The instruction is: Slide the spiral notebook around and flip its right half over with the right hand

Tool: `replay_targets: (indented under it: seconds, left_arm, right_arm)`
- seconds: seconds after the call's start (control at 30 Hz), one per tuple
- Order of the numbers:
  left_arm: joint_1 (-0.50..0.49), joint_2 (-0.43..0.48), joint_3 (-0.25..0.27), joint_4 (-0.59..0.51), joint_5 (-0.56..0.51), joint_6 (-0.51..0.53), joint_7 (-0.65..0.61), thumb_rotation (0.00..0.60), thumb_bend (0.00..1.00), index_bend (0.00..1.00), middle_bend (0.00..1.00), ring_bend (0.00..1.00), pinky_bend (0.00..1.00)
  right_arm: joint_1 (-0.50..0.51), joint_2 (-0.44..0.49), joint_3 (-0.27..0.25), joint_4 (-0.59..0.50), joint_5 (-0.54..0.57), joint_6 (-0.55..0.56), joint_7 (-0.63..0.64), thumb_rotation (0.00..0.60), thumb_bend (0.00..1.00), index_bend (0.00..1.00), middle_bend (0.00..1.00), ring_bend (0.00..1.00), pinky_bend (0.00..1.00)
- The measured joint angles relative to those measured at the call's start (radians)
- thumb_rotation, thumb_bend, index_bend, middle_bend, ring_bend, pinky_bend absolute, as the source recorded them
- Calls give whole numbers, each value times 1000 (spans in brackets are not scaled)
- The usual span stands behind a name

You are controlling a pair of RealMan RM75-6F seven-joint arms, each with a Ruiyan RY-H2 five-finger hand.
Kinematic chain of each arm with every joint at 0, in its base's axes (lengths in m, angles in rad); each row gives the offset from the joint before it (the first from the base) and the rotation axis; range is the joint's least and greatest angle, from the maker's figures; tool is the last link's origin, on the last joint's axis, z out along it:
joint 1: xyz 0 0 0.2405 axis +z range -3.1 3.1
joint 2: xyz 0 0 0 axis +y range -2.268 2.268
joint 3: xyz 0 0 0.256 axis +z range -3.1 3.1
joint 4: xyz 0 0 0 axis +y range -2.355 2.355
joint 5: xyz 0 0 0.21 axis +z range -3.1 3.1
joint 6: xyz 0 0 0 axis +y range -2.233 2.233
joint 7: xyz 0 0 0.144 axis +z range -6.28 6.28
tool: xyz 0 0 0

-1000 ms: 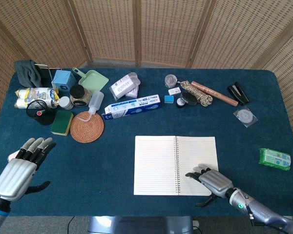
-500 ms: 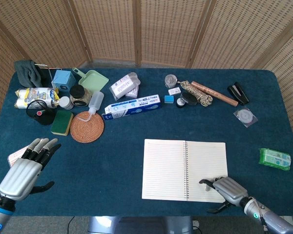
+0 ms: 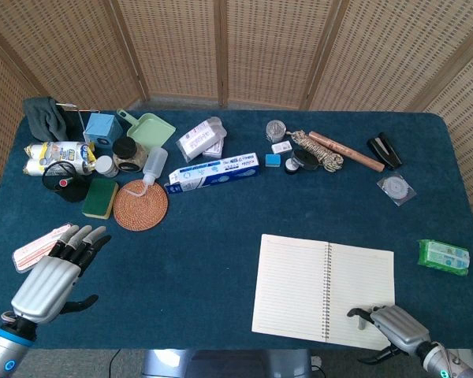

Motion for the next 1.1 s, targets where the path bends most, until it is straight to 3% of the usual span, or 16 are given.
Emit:
replay_targets:
  seconds: [0.43,0.73,0.93,1.1]
  left_arm:
    - [-3,-6,3,2,2,0,-5,600,56,0,0,0,0]
    - [0,1,6,1,5,8,-8,600,56,0,0,0,0]
    - [-2,-2,7,1,3,5,-7,600,56,0,0,0,0]
    - [-4,-5,9,0,5,0,-2,600,56,0,0,0,0]
  right_arm:
    - [-45,18,-21,0,-42,65,-1,329,133,213,440,336,396]
    - [-82,12,-3,17,-61,164,-19,300,147,224,438,370,417]
    - [-141,-6,25,81,-67,295,-16,298,216,219,378,394,421]
    - [-206,-53,50,204,-48,385,8,305,238,179,324,362,419]
